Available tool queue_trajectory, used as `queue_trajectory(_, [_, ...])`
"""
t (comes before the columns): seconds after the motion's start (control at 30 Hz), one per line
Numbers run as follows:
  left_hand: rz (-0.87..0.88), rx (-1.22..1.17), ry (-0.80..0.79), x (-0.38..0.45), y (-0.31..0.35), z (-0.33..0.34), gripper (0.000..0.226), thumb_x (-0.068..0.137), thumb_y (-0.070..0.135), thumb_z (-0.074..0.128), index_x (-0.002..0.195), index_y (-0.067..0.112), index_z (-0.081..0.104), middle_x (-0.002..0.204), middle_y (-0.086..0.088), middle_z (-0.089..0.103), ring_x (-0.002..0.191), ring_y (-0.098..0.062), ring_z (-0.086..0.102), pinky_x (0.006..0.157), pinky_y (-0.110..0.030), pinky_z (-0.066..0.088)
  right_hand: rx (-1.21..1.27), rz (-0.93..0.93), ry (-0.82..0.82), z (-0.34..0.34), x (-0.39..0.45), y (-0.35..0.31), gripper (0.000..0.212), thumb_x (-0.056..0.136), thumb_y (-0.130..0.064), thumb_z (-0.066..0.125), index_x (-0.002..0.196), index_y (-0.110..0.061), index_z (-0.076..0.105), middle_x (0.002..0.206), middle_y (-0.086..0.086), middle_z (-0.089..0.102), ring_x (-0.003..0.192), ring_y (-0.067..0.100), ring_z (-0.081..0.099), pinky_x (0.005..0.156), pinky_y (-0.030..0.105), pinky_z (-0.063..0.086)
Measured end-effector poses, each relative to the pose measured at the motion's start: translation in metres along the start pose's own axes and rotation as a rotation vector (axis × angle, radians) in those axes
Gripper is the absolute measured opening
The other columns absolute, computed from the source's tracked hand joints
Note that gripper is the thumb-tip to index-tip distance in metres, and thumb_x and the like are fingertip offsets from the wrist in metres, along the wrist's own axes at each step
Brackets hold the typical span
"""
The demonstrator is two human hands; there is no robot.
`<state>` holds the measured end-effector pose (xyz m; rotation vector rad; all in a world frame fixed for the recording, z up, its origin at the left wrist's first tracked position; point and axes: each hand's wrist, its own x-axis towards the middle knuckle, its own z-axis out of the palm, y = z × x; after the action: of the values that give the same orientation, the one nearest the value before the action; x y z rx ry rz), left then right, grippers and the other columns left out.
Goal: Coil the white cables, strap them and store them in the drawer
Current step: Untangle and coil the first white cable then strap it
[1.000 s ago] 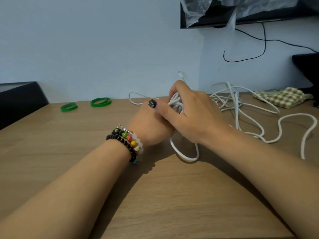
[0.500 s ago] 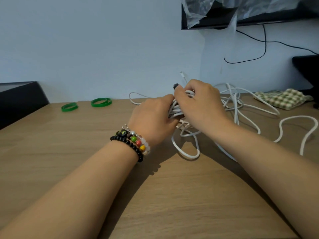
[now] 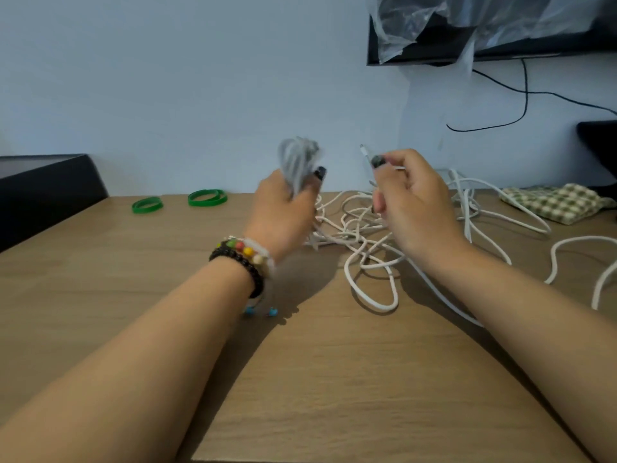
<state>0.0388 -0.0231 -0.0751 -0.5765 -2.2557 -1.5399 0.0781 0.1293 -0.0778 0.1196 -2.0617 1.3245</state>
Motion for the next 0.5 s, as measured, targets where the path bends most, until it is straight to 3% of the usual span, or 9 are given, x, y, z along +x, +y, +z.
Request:
queue_trajectory(0.1, [-0.243, -0.545, 0.091, 0.006, -0.001, -0.007, 0.032, 0.1, 0.028, 0.052, 0.073, 0.011, 0.048, 0.051, -0.001, 0.052, 0.043, -0.016, 0.054, 0.052, -0.03, 0.048, -0.133, -0.002, -0.178, 0.002, -0.003, 0.0, 0.02, 0.096, -0.027, 0.052, 0.113, -0.023, 0.06, 0.084, -0.011, 0.06, 0.075, 0.003, 0.054, 0.067, 0.022, 0.041])
queue_trajectory(0.17, [-0.309, -0.851, 0.084, 0.009, -0.002, -0.007, 0.03, 0.1, 0.027, 0.051, 0.076, 0.01, 0.045, 0.049, 0.002, 0.045, 0.043, -0.013, 0.05, 0.053, -0.029, 0.049, -0.212, -0.049, -0.327, 0.006, -0.008, -0.001, 0.02, 0.097, -0.028, 0.05, 0.11, -0.023, 0.065, 0.093, -0.012, 0.064, 0.084, 0.001, 0.056, 0.073, 0.02, 0.042])
queue_trajectory(0.3, [-0.339, -1.115, 0.084, 0.014, 0.0, -0.011, 0.031, 0.101, 0.03, 0.048, 0.076, 0.013, 0.042, 0.048, 0.005, 0.039, 0.04, -0.009, 0.043, 0.046, -0.023, 0.046, -0.209, -0.137, -0.468, 0.007, -0.013, -0.001, 0.03, 0.1, -0.026, 0.045, 0.086, -0.02, 0.071, 0.079, -0.013, 0.067, 0.074, 0.008, 0.058, 0.067, 0.031, 0.042])
queue_trajectory(0.37, [-0.346, -1.218, 0.105, 0.019, -0.001, -0.017, 0.034, 0.102, 0.033, 0.046, 0.073, 0.015, 0.041, 0.046, 0.006, 0.038, 0.038, -0.008, 0.041, 0.044, -0.02, 0.043, -0.151, -0.168, -0.497, 0.003, -0.011, -0.001, 0.032, 0.101, -0.023, 0.045, 0.084, -0.018, 0.072, 0.069, -0.008, 0.066, 0.067, 0.017, 0.058, 0.065, 0.029, 0.044])
queue_trajectory(0.5, [-0.343, -1.353, 0.127, 0.025, -0.003, -0.027, 0.037, 0.102, 0.036, 0.045, 0.071, 0.016, 0.041, 0.047, 0.007, 0.037, 0.037, -0.006, 0.039, 0.041, -0.018, 0.04, -0.012, -0.132, -0.632, -0.002, -0.009, -0.001, 0.032, 0.101, -0.015, 0.045, 0.085, -0.007, 0.071, 0.058, -0.003, 0.057, 0.057, 0.014, 0.055, 0.059, 0.018, 0.046])
